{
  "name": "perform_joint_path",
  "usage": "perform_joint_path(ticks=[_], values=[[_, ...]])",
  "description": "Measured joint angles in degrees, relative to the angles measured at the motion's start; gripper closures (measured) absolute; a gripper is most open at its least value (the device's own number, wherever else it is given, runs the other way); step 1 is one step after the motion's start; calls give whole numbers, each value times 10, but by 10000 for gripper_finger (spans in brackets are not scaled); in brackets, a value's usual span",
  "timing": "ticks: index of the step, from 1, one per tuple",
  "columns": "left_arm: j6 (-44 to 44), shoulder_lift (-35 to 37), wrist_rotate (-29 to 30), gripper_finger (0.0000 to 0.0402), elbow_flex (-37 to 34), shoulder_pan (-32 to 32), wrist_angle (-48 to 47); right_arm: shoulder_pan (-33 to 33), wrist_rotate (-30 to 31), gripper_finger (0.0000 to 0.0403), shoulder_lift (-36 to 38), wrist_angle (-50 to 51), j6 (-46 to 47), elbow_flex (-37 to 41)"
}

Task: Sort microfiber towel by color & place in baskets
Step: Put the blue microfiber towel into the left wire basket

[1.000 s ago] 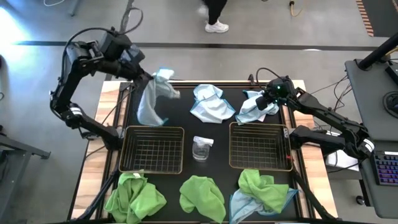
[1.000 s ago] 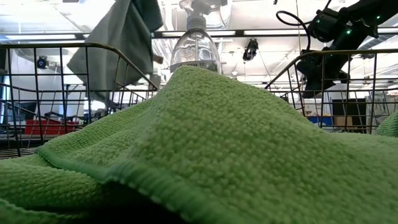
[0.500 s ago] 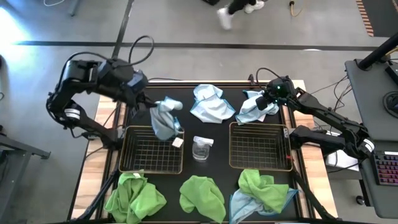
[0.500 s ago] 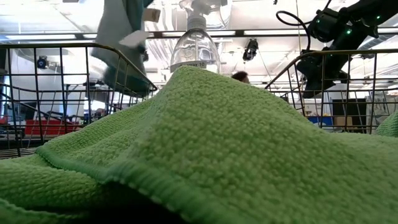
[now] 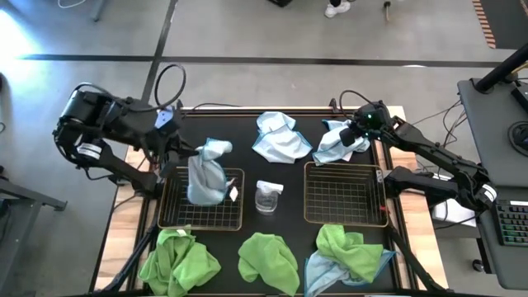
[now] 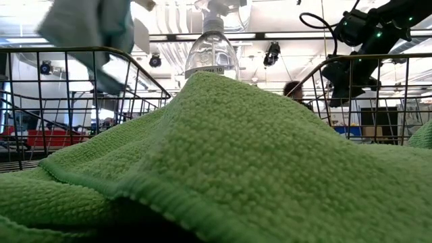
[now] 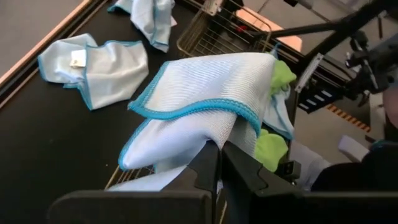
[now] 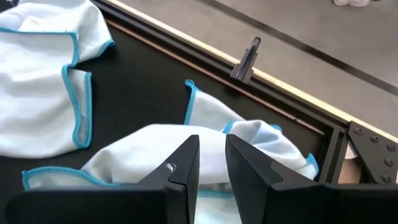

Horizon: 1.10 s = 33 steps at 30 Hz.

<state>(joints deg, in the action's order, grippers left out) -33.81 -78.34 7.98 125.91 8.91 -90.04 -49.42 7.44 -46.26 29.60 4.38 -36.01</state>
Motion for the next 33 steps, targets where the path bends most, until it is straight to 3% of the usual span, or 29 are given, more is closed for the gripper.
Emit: perform_joint_path(ticks=[9, 15, 28, 33], values=[[-4, -6, 10, 402, -11, 17, 0, 0, 0, 330, 0, 18, 1, 0], [-4, 9, 11, 401, -56, 17, 1, 0, 0, 330, 0, 19, 1, 0], [-184, 138, 16, 401, -365, 41, 4, 0, 0, 330, 0, 19, -1, 0], [-208, 178, 16, 402, -477, 41, 42, 0, 0, 330, 0, 19, -1, 0]])
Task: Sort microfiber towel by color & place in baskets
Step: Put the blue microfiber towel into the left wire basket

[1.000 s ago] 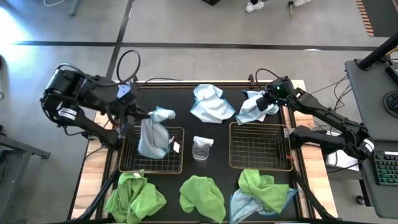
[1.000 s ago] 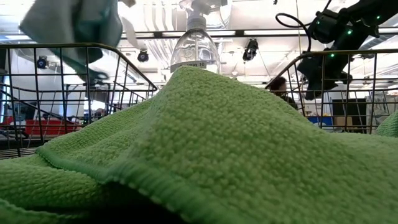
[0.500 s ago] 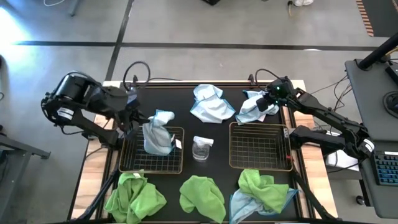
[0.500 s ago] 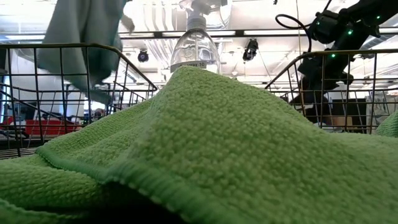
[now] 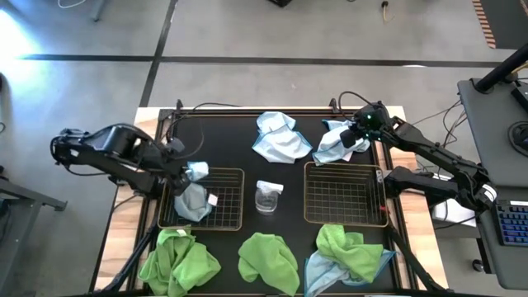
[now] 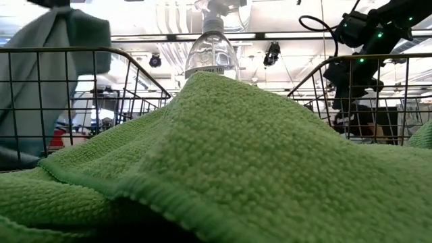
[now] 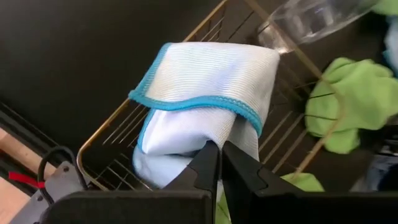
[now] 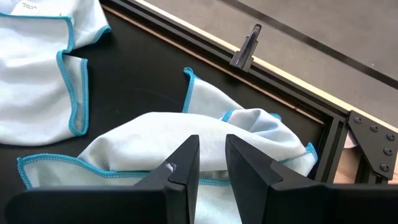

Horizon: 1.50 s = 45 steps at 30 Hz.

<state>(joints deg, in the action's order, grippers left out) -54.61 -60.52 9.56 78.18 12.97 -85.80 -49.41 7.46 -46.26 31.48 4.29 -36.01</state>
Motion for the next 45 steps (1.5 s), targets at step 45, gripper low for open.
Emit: perform_joint_path(ticks=[45], values=[[274, -21, 334, 276, -32, -88, 138, 0, 0, 330, 0, -4, 2, 0]])
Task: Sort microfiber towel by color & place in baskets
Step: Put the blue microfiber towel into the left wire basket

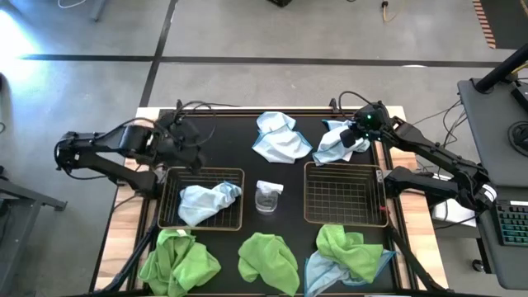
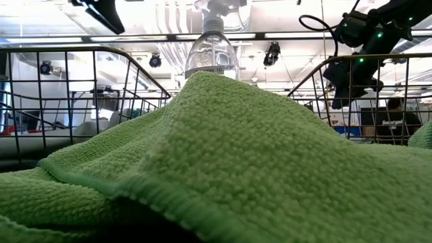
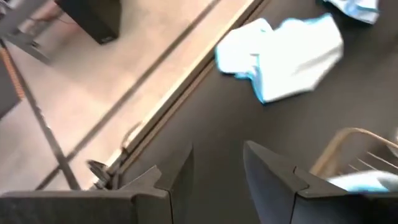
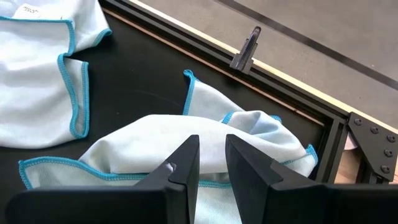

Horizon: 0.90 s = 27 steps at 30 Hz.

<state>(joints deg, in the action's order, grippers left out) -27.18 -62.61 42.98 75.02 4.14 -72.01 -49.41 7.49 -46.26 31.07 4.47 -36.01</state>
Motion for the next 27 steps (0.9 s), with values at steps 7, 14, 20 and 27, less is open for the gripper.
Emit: perform_joint_path(ticks=[7, 14, 20, 27], values=[[132, -5, -45, 276, -9, -119, 95, 0, 0, 330, 0, 0, 0, 0], [244, -46, -172, 276, -12, -253, 238, 0, 0, 330, 0, 0, 0, 0], [311, -117, -291, 276, -3, -306, 285, 0, 0, 330, 0, 0, 7, 0], [351, -204, -302, 276, 20, -324, 283, 0, 0, 330, 0, 0, 5, 0]])
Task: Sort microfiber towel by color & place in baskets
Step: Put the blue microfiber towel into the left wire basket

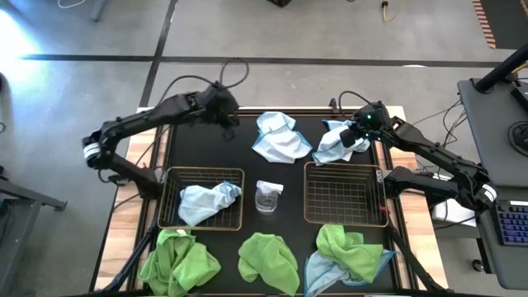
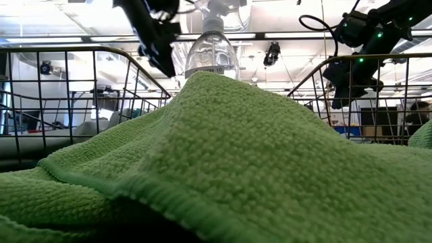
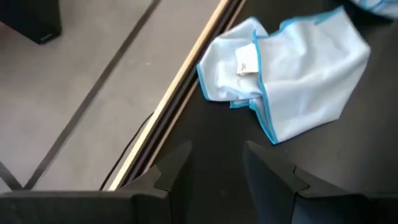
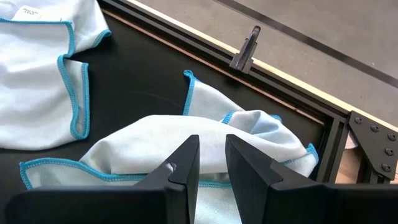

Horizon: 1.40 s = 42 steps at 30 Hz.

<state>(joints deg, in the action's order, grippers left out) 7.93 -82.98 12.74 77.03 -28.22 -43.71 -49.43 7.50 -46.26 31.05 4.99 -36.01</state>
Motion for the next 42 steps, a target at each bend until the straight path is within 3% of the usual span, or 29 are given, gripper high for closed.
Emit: perform_joint_path(ticks=[20, 33, 42], values=[[75, -235, -79, 276, 130, -3, -3, 0, 0, 330, 0, 0, -1, 0], [76, -309, -184, 276, 132, -7, 52, 0, 0, 330, 0, 0, 1, 0], [75, -331, -212, 276, 132, -7, 56, 0, 0, 330, 0, 0, 3, 0]])
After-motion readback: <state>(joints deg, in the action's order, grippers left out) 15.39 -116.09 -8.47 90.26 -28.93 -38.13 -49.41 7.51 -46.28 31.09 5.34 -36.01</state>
